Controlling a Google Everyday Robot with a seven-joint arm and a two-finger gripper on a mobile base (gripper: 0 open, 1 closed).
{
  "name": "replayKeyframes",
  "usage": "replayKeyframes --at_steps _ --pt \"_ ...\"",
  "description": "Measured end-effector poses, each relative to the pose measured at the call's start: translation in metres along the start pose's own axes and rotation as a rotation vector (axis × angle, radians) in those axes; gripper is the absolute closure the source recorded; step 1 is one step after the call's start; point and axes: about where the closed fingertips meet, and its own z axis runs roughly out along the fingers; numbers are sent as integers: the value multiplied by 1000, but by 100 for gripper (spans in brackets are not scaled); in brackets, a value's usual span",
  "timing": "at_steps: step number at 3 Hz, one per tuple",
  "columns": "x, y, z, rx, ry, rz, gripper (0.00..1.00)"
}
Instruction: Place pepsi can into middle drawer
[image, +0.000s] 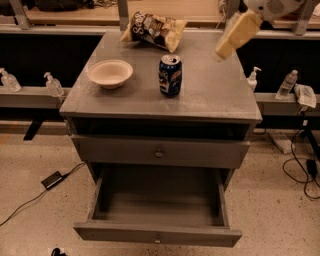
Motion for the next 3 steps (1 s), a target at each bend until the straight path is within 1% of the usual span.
replayKeyframes --at_steps 1,2,3 --pt "-16 -28 54 -33 -157 111 0" --pt "-12 -39 99 -82 -240 261 0" --pt "-5 -38 128 -126 -271 350 0"
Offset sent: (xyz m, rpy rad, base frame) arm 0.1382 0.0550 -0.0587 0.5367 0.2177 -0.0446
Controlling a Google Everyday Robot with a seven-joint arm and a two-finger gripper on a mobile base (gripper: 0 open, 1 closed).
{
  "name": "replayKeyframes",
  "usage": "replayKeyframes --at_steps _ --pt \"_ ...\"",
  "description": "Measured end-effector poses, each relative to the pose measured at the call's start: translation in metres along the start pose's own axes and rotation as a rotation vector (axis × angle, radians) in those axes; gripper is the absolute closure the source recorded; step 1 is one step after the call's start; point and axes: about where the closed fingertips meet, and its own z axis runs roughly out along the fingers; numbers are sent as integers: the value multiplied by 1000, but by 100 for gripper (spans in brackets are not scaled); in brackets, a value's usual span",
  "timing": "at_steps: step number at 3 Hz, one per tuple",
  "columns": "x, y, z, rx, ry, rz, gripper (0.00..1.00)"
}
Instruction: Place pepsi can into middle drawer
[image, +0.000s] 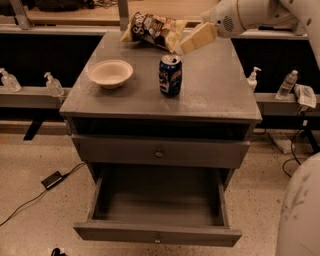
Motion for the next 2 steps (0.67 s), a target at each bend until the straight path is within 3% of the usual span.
replayKeyframes --at_steps 1,2 --pt "15 3 21 -18 20 18 0" --pt "32 4 51 -42 24 -28 0"
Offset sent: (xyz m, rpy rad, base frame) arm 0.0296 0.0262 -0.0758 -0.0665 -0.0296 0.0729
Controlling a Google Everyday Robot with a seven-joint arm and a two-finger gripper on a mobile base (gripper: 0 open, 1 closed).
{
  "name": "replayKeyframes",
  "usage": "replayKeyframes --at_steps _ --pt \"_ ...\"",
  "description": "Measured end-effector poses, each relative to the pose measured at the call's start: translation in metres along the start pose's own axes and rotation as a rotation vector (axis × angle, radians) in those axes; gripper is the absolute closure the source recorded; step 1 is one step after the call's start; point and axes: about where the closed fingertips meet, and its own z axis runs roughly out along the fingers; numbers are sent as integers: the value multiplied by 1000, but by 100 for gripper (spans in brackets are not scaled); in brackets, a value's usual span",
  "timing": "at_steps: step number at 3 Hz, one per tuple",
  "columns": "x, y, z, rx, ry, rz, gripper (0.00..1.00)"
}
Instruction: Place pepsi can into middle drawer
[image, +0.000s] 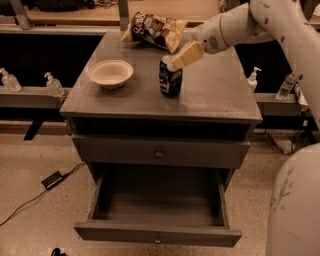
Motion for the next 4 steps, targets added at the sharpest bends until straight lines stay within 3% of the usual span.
replayKeyframes --at_steps 1,2,4 --pt "9 2 19 -28 -8 -39 0" --pt "9 2 19 -28 -8 -39 0" --pt "28 40 31 -111 -82 9 0"
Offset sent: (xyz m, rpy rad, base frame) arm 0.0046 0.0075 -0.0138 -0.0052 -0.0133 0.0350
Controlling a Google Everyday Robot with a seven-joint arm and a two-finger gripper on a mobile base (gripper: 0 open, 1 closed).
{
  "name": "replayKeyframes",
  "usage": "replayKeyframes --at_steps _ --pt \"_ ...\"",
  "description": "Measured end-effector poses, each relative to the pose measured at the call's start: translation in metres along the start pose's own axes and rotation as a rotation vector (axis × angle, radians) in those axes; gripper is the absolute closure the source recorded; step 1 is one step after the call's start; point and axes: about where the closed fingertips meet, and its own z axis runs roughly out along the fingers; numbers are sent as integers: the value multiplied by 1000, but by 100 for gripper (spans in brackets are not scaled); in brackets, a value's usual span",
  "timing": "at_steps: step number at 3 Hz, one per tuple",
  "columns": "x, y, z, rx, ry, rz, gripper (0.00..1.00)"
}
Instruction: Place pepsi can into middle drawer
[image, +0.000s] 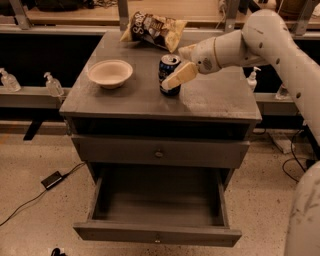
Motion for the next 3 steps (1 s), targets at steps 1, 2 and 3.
replayKeyframes --at_steps 1,2,3 --pt "3 4 6 -14 4 5 25" --pt "4 6 10 -21 4 5 49" --pt "3 7 14 -28 4 5 79"
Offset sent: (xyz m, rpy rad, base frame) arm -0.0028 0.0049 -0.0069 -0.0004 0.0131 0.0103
